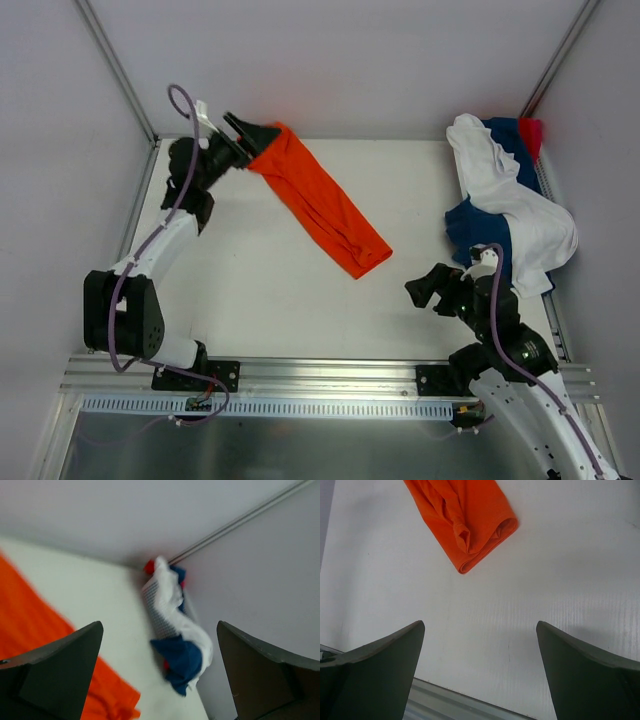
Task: Fold and stack the t-shirts
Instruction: Rotate the tshirt 90 degrees
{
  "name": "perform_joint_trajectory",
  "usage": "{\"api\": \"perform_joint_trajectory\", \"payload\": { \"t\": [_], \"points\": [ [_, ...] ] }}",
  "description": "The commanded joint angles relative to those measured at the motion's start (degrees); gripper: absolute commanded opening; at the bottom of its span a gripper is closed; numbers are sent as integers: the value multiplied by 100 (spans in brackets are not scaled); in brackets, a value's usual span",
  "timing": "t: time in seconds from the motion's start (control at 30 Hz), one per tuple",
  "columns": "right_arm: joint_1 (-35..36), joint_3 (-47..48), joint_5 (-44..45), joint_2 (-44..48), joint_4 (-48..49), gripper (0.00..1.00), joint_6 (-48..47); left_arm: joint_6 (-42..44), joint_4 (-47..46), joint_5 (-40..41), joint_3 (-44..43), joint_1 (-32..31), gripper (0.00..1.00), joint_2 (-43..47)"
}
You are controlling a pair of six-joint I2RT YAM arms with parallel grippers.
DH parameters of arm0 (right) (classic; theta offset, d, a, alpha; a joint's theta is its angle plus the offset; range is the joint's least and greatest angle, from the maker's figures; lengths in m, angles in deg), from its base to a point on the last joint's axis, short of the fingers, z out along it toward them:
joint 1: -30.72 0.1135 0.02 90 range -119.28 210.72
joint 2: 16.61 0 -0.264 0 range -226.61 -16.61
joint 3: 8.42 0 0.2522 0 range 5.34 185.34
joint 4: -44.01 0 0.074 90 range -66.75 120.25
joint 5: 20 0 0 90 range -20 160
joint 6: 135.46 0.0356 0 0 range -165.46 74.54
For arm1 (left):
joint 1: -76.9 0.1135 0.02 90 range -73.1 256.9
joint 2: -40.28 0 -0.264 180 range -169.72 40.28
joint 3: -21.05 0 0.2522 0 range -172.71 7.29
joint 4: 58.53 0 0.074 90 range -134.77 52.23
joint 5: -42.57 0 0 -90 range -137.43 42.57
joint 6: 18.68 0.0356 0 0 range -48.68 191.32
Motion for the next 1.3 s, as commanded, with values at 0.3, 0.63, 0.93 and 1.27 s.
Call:
{"api": "perform_joint_trajectory", "payload": {
  "t": [0.3,0.63,0.93,1.27],
  "points": [
    [48,794,204,425,-720,100,130,-293,939,2757,2633,-2196,99,-135],
    [40,970,371,601,-1160,99,156,-706,938,3433,1800,-3549,99,-1460],
    [48,1269,573,689,-1591,99,86,-1339,1096,3705,674,-4253,99,-2851],
    [48,1111,644,707,-1547,100,121,-1366,1131,3759,770,-4298,95,-2791]
  ]
}}
